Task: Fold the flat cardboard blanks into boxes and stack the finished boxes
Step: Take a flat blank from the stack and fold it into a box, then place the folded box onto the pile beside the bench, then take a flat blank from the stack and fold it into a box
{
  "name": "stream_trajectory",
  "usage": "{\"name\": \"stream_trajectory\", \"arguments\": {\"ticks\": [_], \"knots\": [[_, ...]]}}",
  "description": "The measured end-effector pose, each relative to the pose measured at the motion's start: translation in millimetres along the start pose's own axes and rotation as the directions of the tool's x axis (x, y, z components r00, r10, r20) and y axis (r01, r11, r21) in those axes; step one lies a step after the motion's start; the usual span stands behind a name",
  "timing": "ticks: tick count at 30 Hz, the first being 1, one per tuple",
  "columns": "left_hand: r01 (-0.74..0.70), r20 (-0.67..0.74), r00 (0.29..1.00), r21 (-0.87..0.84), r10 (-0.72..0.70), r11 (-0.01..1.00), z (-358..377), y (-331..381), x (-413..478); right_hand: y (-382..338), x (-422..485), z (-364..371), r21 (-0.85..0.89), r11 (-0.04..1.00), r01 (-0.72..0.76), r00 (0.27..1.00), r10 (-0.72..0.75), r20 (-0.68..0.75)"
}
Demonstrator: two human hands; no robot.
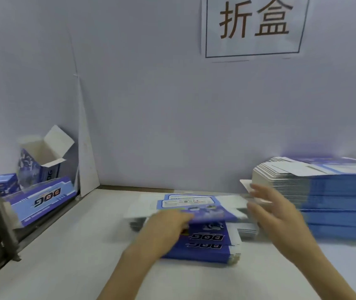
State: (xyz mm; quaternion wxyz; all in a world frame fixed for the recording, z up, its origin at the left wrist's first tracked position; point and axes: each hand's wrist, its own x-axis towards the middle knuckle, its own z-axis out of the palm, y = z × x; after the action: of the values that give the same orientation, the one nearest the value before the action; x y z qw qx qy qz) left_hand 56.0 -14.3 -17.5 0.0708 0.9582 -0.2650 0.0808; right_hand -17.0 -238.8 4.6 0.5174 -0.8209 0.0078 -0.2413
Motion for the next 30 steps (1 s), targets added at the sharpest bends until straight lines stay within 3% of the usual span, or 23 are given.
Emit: {"name": "stream_trajectory", "arguments": {"ticks": [2, 4, 9, 10, 12, 14, 15, 17, 20, 24, 27, 30], "knots": [[0.033, -0.309, 0.95, -0.062, -0.05, 0.998, -21.2, -8.0, -6.2, -3.5, 0.8, -6.6, 0.057, 0.998, 0.038, 0.993, -0.031, -0.114], [0.009, -0.509, 0.856, -0.159, -0.089, 0.987, -32.6, -11.0, -14.1, -4.4, 1.6, -11.0, 0.098, 0.994, 0.054, 0.987, -0.038, -0.155], [-0.05, -0.453, 0.879, -0.398, -0.149, 0.916, -37.4, -8.0, -18.9, -1.7, 3.7, -12.2, 0.146, 0.988, 0.042, 0.988, -0.019, -0.154], [-0.062, -0.52, 0.841, -0.363, -0.147, 0.93, -38.6, -9.4, -18.7, -0.8, 4.2, -11.8, 0.156, 0.987, 0.042, 0.987, -0.017, -0.161], [-0.058, -0.718, 0.678, -0.264, -0.157, 0.963, -44.3, -10.1, -20.3, 0.4, 4.5, -10.4, 0.167, 0.984, 0.054, 0.982, -0.023, -0.187], [-0.124, -0.818, 0.516, -0.365, -0.254, 0.923, -51.9, -5.9, -24.9, 0.1, 4.6, -7.7, 0.165, 0.984, 0.071, 0.983, -0.041, -0.179], [-0.217, -0.817, 0.478, -0.466, -0.323, 0.858, -55.8, -1.8, -27.3, -0.6, 4.0, -6.1, 0.163, 0.983, 0.081, 0.987, -0.057, -0.149], [-0.374, -0.732, 0.512, -0.661, -0.45, 0.65, -63.2, 8.3, -29.5, -5.1, 0.4, -2.5, 0.157, 0.981, 0.117, 0.991, -0.106, -0.076], [-0.47, -0.617, 0.62, -0.787, -0.485, 0.4, -65.9, 27.0, -29.6, -14.1, -7.4, 2.3, 0.166, 0.964, 0.207, 0.978, -0.208, -0.013], [-0.368, -0.506, 0.754, -0.853, -0.418, 0.37, -59.7, 45.5, -27.5, -22.6, -12.6, -0.2, 0.339, 0.922, 0.188, 0.982, -0.186, -0.038], [-0.314, -0.43, 0.843, -0.881, -0.323, 0.353, -59.2, 48.1, -26.7, -20.5, -10.0, -4.3, 0.301, 0.932, 0.203, 0.979, -0.186, -0.086], [-0.26, -0.305, 0.931, -0.94, -0.201, 0.223, -50.8, 62.7, -30.7, -17.9, -13.3, 8.0, 0.288, 0.94, 0.181, 0.982, -0.187, -0.006]]}}
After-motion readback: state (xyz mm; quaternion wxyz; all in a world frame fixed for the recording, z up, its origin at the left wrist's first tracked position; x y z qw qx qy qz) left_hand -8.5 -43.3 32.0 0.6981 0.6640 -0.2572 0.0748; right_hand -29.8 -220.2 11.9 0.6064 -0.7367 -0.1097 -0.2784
